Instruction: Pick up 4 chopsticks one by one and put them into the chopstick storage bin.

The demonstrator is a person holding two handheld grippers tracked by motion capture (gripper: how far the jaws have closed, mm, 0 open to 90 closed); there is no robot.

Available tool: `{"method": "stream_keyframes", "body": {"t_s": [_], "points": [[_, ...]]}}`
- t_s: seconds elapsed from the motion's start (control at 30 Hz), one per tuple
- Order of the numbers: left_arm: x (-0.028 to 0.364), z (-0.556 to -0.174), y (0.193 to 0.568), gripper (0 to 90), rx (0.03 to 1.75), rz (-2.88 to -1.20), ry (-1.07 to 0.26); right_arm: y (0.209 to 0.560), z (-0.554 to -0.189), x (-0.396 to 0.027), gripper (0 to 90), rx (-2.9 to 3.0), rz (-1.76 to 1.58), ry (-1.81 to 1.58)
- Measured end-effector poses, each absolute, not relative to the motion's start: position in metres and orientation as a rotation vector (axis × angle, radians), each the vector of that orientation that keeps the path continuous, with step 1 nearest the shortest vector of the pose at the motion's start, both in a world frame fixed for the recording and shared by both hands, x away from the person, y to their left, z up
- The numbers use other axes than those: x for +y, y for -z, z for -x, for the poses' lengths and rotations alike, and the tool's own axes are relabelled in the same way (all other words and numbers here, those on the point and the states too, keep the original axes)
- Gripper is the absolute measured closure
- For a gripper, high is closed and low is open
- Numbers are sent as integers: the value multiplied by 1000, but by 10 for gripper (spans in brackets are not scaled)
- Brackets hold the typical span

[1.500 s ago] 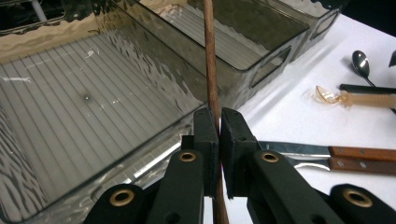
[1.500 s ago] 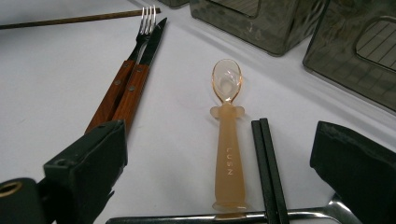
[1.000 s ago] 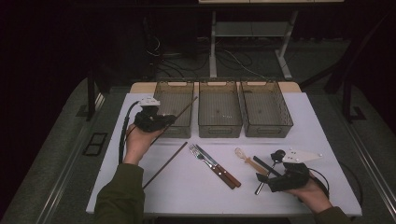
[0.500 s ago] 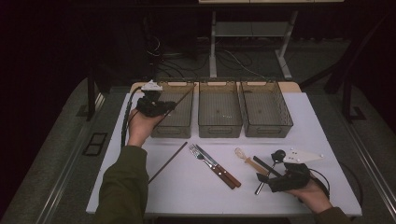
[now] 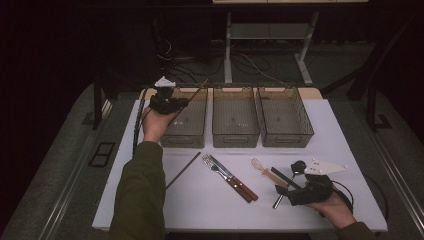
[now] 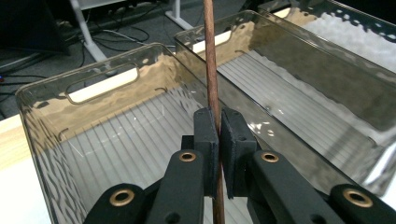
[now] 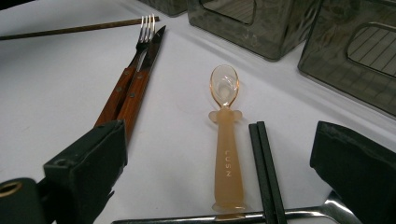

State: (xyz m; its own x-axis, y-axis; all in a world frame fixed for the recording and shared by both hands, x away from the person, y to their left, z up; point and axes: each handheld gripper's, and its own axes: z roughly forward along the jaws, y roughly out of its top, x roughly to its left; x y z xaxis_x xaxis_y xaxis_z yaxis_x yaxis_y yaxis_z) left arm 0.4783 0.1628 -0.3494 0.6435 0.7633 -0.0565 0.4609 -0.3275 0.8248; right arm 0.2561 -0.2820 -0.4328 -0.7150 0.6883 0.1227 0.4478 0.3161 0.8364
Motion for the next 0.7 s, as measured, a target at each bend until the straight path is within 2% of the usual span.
{"method": "stream_keyframes", "body": {"t_s": [0.4,0.7], "points": [[172,-488,360,854,1007,-1930,-502,433,-256,-282,42,2329,-1028,-1357],[174,-492,377,853,1050,-1959,-487,433,-256,-282,42,2336,-1031,-1358]]}}
